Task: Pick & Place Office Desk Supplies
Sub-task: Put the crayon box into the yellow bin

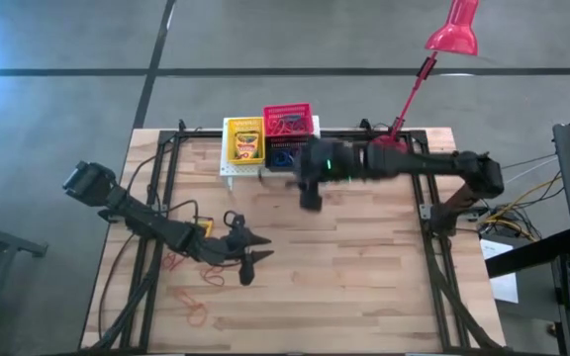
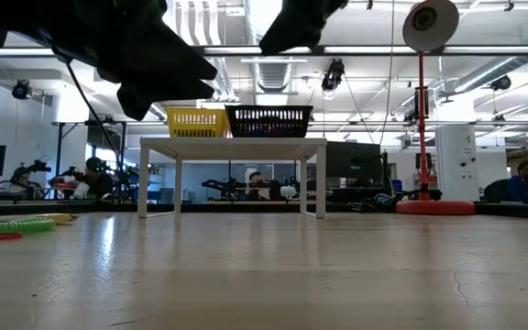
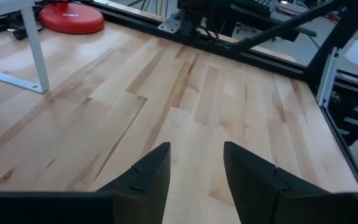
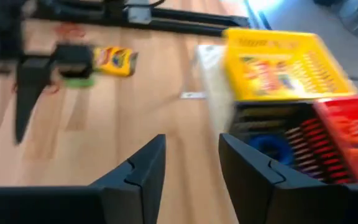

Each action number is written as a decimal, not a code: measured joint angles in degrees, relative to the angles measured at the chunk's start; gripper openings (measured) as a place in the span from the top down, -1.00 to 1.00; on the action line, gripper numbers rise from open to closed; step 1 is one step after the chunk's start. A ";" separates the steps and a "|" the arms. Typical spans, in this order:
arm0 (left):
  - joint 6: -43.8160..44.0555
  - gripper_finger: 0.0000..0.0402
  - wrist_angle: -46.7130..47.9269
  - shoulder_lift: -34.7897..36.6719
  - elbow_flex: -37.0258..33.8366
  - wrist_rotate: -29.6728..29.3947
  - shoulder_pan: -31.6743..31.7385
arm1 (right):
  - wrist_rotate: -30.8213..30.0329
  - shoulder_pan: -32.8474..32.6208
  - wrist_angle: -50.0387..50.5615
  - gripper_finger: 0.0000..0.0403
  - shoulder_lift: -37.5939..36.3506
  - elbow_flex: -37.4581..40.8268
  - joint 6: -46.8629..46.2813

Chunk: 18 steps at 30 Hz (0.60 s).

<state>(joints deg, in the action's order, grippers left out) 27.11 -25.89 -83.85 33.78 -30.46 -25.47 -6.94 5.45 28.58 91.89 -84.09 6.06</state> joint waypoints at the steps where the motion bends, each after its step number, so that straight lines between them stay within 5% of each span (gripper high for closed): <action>1: -0.02 0.24 0.00 0.00 0.00 0.00 -0.20 | -1.90 -2.19 -2.05 0.29 -0.75 2.89 -0.29; 5: -0.07 0.24 0.31 0.00 0.00 0.00 -0.67 | -8.36 -9.75 -11.06 0.35 -2.87 14.12 -4.00; 12: 4.52 0.24 6.60 0.08 -0.06 1.63 -0.68 | -9.56 -18.89 -27.80 0.44 -2.21 28.71 -10.35; 18: 21.07 0.35 30.88 4.03 4.79 8.83 -0.76 | -9.56 -22.43 -38.11 0.45 1.12 35.02 -10.60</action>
<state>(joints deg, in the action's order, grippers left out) 48.19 4.99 -79.83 38.57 -21.63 -26.23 -16.49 -16.98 -9.53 93.01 -49.07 -4.54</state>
